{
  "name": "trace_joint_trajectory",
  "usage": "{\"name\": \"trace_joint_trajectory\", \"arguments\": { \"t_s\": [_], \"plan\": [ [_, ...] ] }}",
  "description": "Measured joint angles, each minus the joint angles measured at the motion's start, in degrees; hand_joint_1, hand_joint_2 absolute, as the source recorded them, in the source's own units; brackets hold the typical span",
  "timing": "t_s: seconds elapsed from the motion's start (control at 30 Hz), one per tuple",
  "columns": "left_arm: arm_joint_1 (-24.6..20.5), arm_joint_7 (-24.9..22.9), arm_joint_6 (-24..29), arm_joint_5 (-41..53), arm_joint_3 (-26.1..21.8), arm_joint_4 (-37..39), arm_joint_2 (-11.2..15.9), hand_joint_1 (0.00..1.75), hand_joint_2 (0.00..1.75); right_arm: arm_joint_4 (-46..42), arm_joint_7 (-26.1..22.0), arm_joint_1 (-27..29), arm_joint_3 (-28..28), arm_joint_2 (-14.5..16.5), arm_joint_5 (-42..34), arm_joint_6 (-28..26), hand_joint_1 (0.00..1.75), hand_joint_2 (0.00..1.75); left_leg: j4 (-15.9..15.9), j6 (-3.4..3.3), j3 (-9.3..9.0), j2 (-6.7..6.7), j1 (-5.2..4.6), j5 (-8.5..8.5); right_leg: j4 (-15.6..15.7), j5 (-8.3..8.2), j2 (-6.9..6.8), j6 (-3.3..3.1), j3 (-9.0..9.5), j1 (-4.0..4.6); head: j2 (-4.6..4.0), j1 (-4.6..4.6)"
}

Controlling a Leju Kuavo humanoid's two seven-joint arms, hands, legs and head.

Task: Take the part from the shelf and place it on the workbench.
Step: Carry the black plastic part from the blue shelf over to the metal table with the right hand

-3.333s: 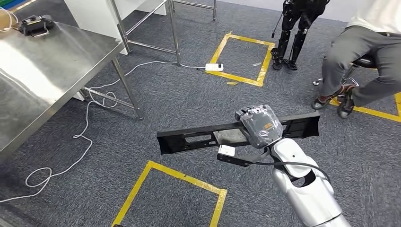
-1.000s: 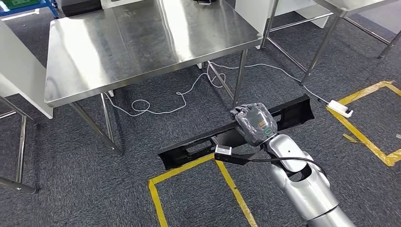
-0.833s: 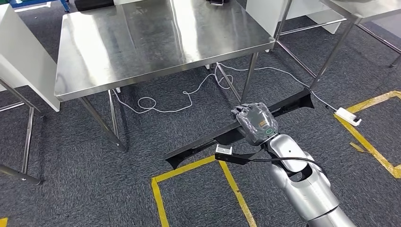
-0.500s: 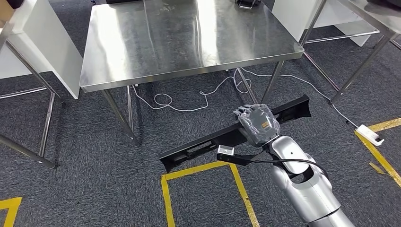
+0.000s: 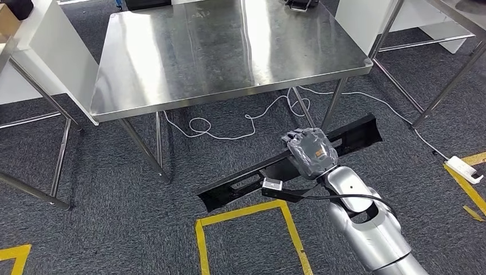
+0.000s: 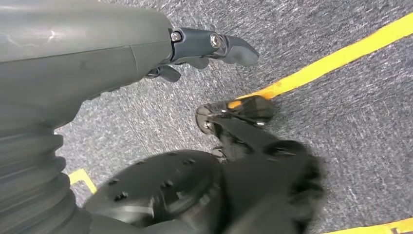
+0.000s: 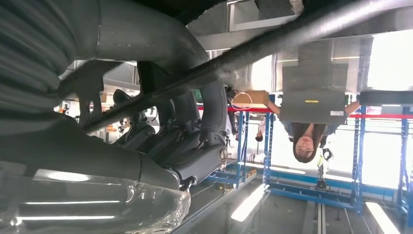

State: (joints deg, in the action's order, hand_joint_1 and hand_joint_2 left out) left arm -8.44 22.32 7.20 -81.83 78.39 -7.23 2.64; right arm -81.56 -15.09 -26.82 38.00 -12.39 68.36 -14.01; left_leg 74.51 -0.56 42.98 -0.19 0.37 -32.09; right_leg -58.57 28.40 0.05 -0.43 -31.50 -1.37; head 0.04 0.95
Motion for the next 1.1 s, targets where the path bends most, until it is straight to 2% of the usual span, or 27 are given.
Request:
{"name": "trace_joint_trajectory", "arguments": {
  "t_s": [0.03, 0.07, 0.1, 0.13, 0.17, 0.2, 0.27, 0.33, 0.37, 0.4, 0.47, 0.5, 0.53, 0.57, 0.6, 0.63, 0.67, 0.7, 0.73, 0.8, 0.87, 0.9, 0.97, 1.0, 1.03, 1.07, 1.1],
  "plan": [
    [0.0, 0.0, 0.0, -0.1, 0.0, 0.0, 0.0, 0.00, 1.75, 0.0, 0.0, 0.0, 0.0, 0.1, 0.1, 0.0, 1.52, 1.75, 0.2, -0.14, 1.20, 0.01, 0.02, 1.47, 0.0, 0.49, 0.05, 0.01, 0.57, 0.09, -0.01, 0.02],
    [0.0, -0.1, 0.0, -0.2, 0.0, 0.0, 0.0, 0.00, 1.75, 0.1, 0.0, 0.0, 0.0, 0.1, 0.1, 0.0, 1.52, 1.75, -2.0, -0.45, 1.16, 0.00, -0.03, 4.03, 0.0, 1.01, 0.10, 0.04, 1.29, 0.21, -0.01, 0.01],
    [0.0, -0.1, 0.0, -0.3, 0.0, 0.0, 0.0, 0.00, 1.75, 0.1, 0.0, -0.1, 0.0, 0.3, 0.1, 0.0, 1.52, 1.75, -5.8, -0.99, 0.21, -0.01, -0.15, 7.32, 0.0, 1.61, 0.14, 0.07, 2.12, 0.35, -0.01, -0.01],
    [0.0, -0.1, 0.1, -0.4, 0.0, 0.0, 0.1, 0.00, 1.75, 0.1, 0.0, -0.1, -0.1, 0.4, 0.1, 0.0, 1.52, 1.75, -9.3, -1.61, -1.04, 0.02, -0.35, 9.69, 0.2, 2.16, 0.15, 0.15, 2.78, 0.49, -0.01, -0.08],
    [0.0, -0.2, 0.1, -0.4, 0.0, 0.0, 0.1, 0.00, 1.75, 0.2, 0.0, -0.2, 0.0, 0.5, 0.2, 0.0, 1.52, 1.75, -12.2, -2.23, -2.14, 0.04, -0.66, 11.29, 0.3, 2.63, 0.15, 0.30, 3.31, 0.69, -0.01, -0.15],
    [0.0, -0.2, 0.2, -0.5, 0.0, 0.0, 0.2, 0.00, 1.75, 0.2, 0.0, -0.4, 0.0, 0.7, 0.2, 0.0, 1.52, 1.75, -13.8, -2.78, -2.85, 0.06, -0.95, 11.83, 0.4, 2.96, 0.10, 0.51, 3.58, 0.73, 0.00, -0.07],
    [0.0, -0.2, 0.2, -0.5, 0.0, 0.0, 0.2, 0.00, 1.75, 0.4, -0.1, -0.6, 0.0, 0.9, 0.2, 0.0, 1.52, 1.75, -14.7, -3.48, -3.37, 0.05, -1.39, 11.12, 0.9, 3.28, -0.06, 1.02, 3.79, 0.75, 0.00, 0.19],
    [0.0, -0.1, 0.2, -0.6, 0.0, 0.0, 0.2, 0.00, 1.75, 0.5, 0.0, -0.7, -0.1, 1.1, 0.3, 0.0, 1.52, 1.75, -16.3, -3.79, -4.48, 0.08, -1.07, 10.78, 0.7, 3.77, -0.21, 1.32, 3.64, 0.84, 0.00, 0.27],
    [0.1, -0.1, 0.2, -0.6, 0.0, 0.0, 0.2, 0.00, 1.75, 0.6, 0.0, -0.9, -0.2, 1.2, 0.3, 0.0, 1.52, 1.75, -17.1, -3.90, -5.15, 0.09, -0.88, 10.72, -0.7, 4.31, -0.23, 1.36, 2.96, 0.94, 0.01, 0.24],
    [0.1, -0.1, 0.2, -0.7, 0.0, 0.0, 0.1, 0.00, 1.75, 0.7, 0.0, -1.2, -0.3, 1.2, 0.3, 0.0, 1.52, 1.75, -17.7, -3.94, -5.73, 0.08, -0.68, 10.59, -3.5, 5.21, -0.20, 1.36, 1.35, 0.92, 0.00, 0.18],
    [0.0, -0.1, 0.2, -0.8, 0.0, 0.0, 0.1, 0.00, 1.75, 1.1, 0.0, -1.3, -0.4, 1.2, 0.3, -0.1, 1.52, 1.75, -17.8, -3.99, -6.19, -0.14, -0.72, 10.11, -11.3, 7.25, -0.12, 1.47, -3.70, 0.74, 0.00, 0.16],
    [0.0, -0.1, 0.1, -0.9, 0.0, 0.0, 0.1, 0.00, 1.75, 1.3, 0.0, -1.2, -0.4, 1.2, 0.3, -0.1, 1.52, 1.75, -17.8, -3.88, -6.39, -0.27, -0.72, 9.83, -14.1, 7.61, -0.12, 1.75, -6.05, 0.64, 0.00, 0.15],
    [0.1, -0.1, 0.1, -0.9, 0.0, 0.0, 0.1, 0.00, 1.75, 1.5, 0.0, -1.0, -0.5, 1.2, 0.3, -0.1, 1.52, 1.75, -17.7, -3.71, -6.63, -0.43, -0.70, 9.58, -14.9, 7.01, -0.13, 2.22, -7.43, 0.51, 0.01, 0.15],
    [0.1, -0.1, 0.1, -0.9, 0.0, 0.0, 0.0, 0.00, 1.75, 1.7, 0.0, -0.9, -0.5, 1.2, 0.3, -0.1, 1.52, 1.75, -17.7, -3.47, -6.94, -0.56, -0.63, 9.33, -13.4, 5.36, -0.14, 2.87, -7.59, 0.33, 0.00, 0.13],
    [0.1, -0.1, 0.1, -1.0, 0.0, 0.0, 0.0, 0.00, 1.75, 1.8, 0.0, -0.8, -0.5, 1.2, 0.3, -0.2, 1.52, 1.75, -17.5, -3.15, -7.28, -0.65, -0.54, 9.01, -9.8, 2.93, -0.16, 3.62, -6.66, 0.07, 0.00, 0.14],
    [0.1, -0.1, 0.0, -1.0, 0.0, 0.0, 0.0, 0.00, 1.75, 1.9, 0.0, -0.8, -0.6, 1.2, 0.3, -0.2, 1.52, 1.75, -17.3, -2.74, -7.57, -0.74, -0.50, 8.63, -6.0, 0.59, -0.20, 4.11, -5.40, -0.17, 0.00, 0.13],
    [0.1, -0.1, 0.0, -1.0, 0.0, 0.0, 0.0, 0.00, 1.75, 2.0, 0.0, -0.8, -0.6, 1.2, 0.3, -0.2, 1.52, 1.75, -17.0, -2.31, -7.73, -0.80, -0.51, 8.20, -2.7, -1.22, -0.19, 4.19, -4.12, -0.34, 0.00, 0.10],
    [0.1, -0.1, 0.0, -1.0, 0.0, 0.0, 0.0, 0.00, 1.75, 2.0, 0.0, -0.8, -0.6, 1.2, 0.3, -0.3, 1.52, 1.75, -16.7, -1.95, -7.80, -0.84, -0.57, 7.88, -0.7, -2.28, -0.17, 3.93, -3.27, -0.38, 0.00, 0.13],
    [0.1, -0.1, 0.0, -1.0, 0.0, 0.0, 0.1, 0.00, 1.75, 2.1, 0.0, -0.8, -0.7, 1.2, 0.3, -0.3, 1.52, 1.75, -16.6, -1.69, -7.81, -0.87, -0.64, 7.68, -0.2, -2.53, -0.13, 3.38, -2.97, -0.26, 0.00, 0.13],
    [0.2, -0.1, 0.0, -1.0, 0.0, 0.0, 0.1, 0.00, 1.75, 2.2, 0.0, -0.9, -0.8, 1.1, 0.3, -0.4, 1.52, 1.75, -16.5, -1.42, -7.79, -0.87, -0.54, 7.49, -0.1, -2.58, -0.04, 2.44, -2.76, -0.22, 0.01, 0.16],
    [0.3, -0.1, 0.0, -1.0, 0.0, 0.0, 0.2, 0.00, 1.75, 2.2, 0.1, -1.0, -1.1, 1.1, 0.2, -0.4, 1.52, 1.75, -14.6, -0.88, -7.11, -0.63, -0.29, 6.16, 0.0, -2.53, 0.01, 1.72, -2.46, -0.48, 0.01, 0.30],
    [0.3, -0.1, 0.0, -1.0, 0.0, 0.0, 0.2, 0.00, 1.75, 2.2, 0.1, -1.0, -1.3, 1.1, 0.2, -0.5, 1.52, 1.75, -12.0, -0.51, -5.99, -0.43, -0.14, 4.68, 0.0, -2.45, 0.03, 1.42, -2.28, -0.59, 0.01, 0.41],
    [0.3, -0.1, 0.0, -1.0, 0.0, 0.0, 0.2, 0.00, 1.75, 2.2, 0.3, -1.0, -1.6, 1.2, 0.1, -0.6, 1.52, 1.75, -4.5, 0.07, -2.23, -0.08, 0.12, 1.24, 0.0, -2.26, 0.03, 1.02, -2.09, -0.41, 0.01, 0.57],
    [0.3, -0.1, 0.0, -1.0, 0.0, 0.0, 0.2, 0.00, 1.75, 2.2, 0.3, -0.9, -1.8, 1.2, 0.0, -0.6, 1.52, 1.75, -1.4, 0.17, -0.48, -0.01, 0.21, 0.32, 0.0, -2.19, 0.04, 0.93, -2.05, -0.30, 0.01, 0.58],
    [0.3, -0.1, 0.0, -1.1, 0.0, 0.0, 0.2, 0.00, 1.75, 2.2, 0.4, -0.9, -1.9, 1.2, 0.0, -0.6, 1.52, 1.75, -0.1, 0.13, 0.48, 0.01, 0.25, 0.47, 0.0, -2.12, 0.05, 0.84, -1.97, -0.22, 0.00, 0.58],
    [0.3, -0.1, -0.1, -1.1, 0.0, 0.0, 0.2, 0.00, 1.75, 2.2, 0.5, -0.9, -2.0, 1.2, -0.1, -0.6, 1.52, 1.75, -1.0, -0.06, 0.29, 0.01, 0.26, 1.73, 0.0, -2.03, 0.09, 0.75, -1.83, -0.13, 0.00, 0.58],
    [0.3, -0.1, -0.1, -1.1, 0.0, 0.0, 0.2, 0.00, 1.75, 2.2, 0.5, -0.9, -2.1, 1.2, -0.2, -0.6, 1.52, 1.75, -4.1, -0.40, -1.05, 0.00, 0.21, 3.85, 0.0, -1.91, 0.14, 0.69, -1.62, -0.04, 0.00, 0.58]
  ]
}}
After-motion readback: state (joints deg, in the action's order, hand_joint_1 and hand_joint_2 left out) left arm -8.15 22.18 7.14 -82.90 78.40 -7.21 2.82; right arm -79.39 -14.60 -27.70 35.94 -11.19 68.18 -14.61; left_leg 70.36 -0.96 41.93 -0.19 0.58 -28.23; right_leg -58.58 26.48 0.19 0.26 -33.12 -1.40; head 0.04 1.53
